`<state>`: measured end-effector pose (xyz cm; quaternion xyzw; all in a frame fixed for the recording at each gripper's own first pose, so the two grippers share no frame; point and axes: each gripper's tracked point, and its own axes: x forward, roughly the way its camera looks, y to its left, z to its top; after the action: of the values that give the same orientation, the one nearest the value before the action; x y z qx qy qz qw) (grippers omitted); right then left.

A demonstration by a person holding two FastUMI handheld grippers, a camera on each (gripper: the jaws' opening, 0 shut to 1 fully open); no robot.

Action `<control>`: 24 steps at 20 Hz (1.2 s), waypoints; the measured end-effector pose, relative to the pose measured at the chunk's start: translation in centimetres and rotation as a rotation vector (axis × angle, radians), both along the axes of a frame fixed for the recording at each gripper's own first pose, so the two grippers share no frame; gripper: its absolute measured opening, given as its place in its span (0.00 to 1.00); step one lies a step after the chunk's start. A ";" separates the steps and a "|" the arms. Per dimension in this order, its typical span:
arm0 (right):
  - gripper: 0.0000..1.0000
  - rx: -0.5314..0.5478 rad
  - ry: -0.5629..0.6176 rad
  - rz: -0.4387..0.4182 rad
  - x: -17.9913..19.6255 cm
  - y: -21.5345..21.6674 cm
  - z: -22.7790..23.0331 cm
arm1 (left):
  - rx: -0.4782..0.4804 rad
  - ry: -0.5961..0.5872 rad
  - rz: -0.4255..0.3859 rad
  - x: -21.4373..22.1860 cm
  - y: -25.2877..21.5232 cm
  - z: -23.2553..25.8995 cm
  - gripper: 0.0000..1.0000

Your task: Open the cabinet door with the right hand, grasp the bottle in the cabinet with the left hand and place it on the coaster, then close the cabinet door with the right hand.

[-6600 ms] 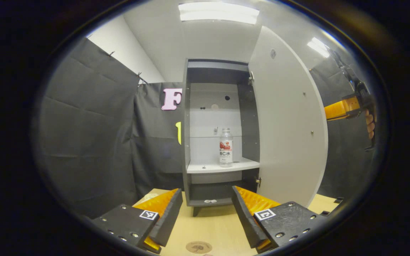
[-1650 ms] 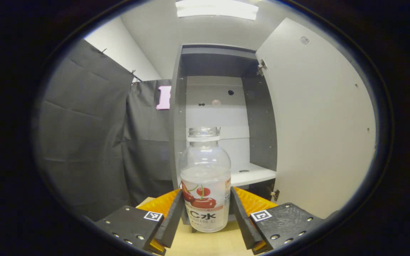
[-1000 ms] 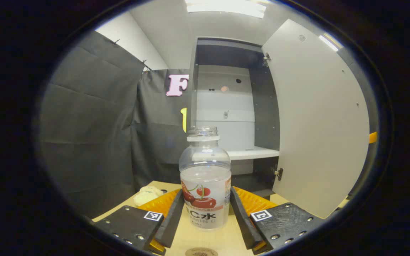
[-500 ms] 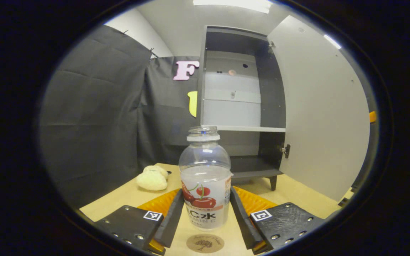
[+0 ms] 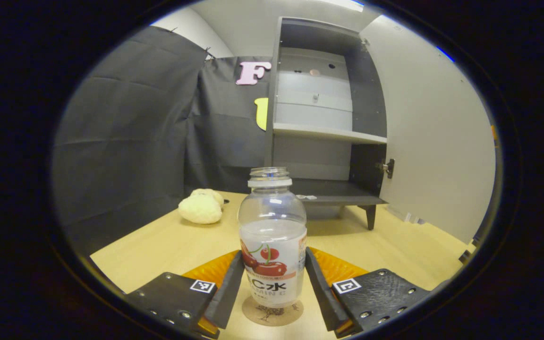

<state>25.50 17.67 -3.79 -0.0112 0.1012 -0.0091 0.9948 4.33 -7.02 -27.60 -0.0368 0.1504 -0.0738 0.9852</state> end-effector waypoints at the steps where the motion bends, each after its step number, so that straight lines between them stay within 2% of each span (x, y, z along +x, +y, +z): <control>1: 0.96 -0.003 0.002 0.001 0.1 0.1 0.0 | 0.000 0.011 0.002 -0.2 0.0 -0.7 0.75; 6: 0.96 -0.025 0.008 0.014 0.8 0.5 -0.3 | 0.008 0.017 0.000 -0.8 -0.4 -2.3 0.75; 7: 0.95 -0.029 0.012 0.018 0.9 0.7 -0.5 | 0.011 0.018 0.000 -0.8 -0.5 -2.4 0.72; 9: 0.95 -0.030 0.019 0.027 0.9 0.9 -0.8 | 0.015 0.020 0.002 -1.2 -0.5 -2.3 0.78; 10: 0.95 -0.029 0.020 0.031 1.0 1.0 -0.8 | 0.015 0.021 0.005 -1.4 -0.5 -2.3 0.76; 14: 0.96 -0.025 0.022 0.043 1.2 1.5 -1.0 | 0.013 0.051 0.017 -2.3 -0.5 -2.6 0.76; 15: 0.96 -0.026 0.021 0.045 1.3 1.6 -0.9 | 0.019 0.055 0.020 -2.3 -0.5 -2.8 0.81; 18: 0.96 -0.023 0.024 0.052 1.6 1.7 -1.1 | 0.040 0.043 0.045 -2.4 -0.1 -2.2 0.81; 19: 0.95 -0.021 0.023 0.054 1.6 1.7 -1.1 | 0.040 0.040 0.047 -2.4 -0.2 -1.9 0.84; 20: 0.95 -0.020 0.022 0.055 1.6 1.7 -1.0 | 0.037 0.037 0.047 -2.5 -0.3 -1.8 0.81; 24: 0.95 -0.016 0.017 0.058 1.7 1.8 -1.0 | 0.050 0.025 0.050 -2.7 -0.3 -0.6 0.81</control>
<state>27.18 19.42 -4.77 -0.0220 0.1092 0.0190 0.9936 1.62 -7.35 -28.16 -0.0168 0.1634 -0.0448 0.9854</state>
